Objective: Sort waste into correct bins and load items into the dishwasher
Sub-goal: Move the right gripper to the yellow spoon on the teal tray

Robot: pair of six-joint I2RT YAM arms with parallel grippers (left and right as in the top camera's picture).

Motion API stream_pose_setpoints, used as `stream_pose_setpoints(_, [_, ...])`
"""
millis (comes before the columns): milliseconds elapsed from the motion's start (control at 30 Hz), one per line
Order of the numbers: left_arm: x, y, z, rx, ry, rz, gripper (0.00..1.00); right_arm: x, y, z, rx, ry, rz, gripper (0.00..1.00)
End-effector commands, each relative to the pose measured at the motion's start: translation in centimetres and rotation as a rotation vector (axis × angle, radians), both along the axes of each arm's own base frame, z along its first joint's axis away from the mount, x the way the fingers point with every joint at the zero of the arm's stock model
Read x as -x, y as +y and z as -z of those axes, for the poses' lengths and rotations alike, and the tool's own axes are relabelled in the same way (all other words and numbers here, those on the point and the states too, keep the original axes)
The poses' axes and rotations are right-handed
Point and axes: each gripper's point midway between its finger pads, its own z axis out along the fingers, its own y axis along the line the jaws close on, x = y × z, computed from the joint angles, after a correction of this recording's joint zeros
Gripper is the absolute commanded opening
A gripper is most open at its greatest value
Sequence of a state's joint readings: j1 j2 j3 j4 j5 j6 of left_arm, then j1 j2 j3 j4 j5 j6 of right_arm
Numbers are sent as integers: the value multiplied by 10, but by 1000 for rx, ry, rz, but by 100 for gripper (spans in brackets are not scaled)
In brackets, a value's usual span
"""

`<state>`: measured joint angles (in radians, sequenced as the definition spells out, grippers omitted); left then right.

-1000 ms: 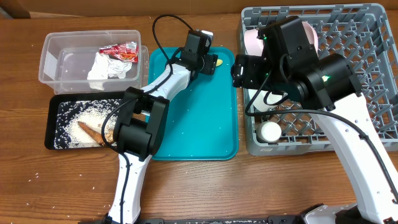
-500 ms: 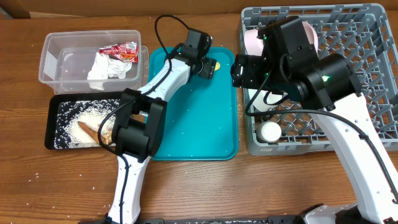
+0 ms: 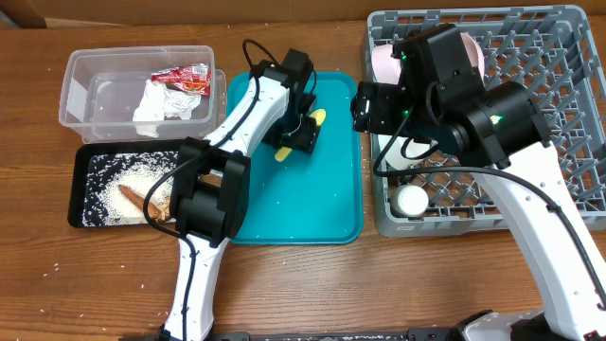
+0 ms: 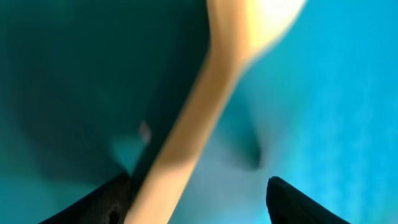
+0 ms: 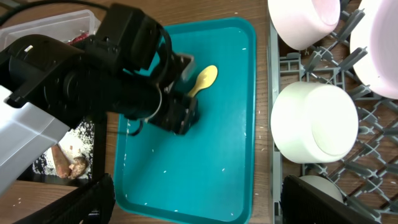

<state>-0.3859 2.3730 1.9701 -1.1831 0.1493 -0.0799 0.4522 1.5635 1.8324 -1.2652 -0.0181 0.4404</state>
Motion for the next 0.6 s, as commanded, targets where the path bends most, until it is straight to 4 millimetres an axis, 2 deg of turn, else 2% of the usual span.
stream_pose_setpoints(0, [25,-11,9,62,142,-19,73,-1,-2,-4,2,-17,5,88])
stream_pose_setpoints(100, [43,-6,6,33,211,-19,72,-1,-1,-3,2,-16,5,88])
stream_pose_setpoints(167, [47,-4,5,22,229,-20,70,-2,-1,-2,4,-13,5,88])
stream_pose_setpoints(267, [42,0,1,11,222,-70,68,-7,1,-1,0,-18,6,88])
stream_pose_setpoints(333, [32,7,-11,14,201,-116,67,-13,4,0,-7,-29,7,88])
stream_pose_setpoints(433, [10,21,-47,45,133,-168,66,-24,16,5,-38,-30,-11,90])
stream_pose_setpoints(567, [-19,53,-112,67,-15,-238,69,-42,35,22,-79,-8,-42,90])
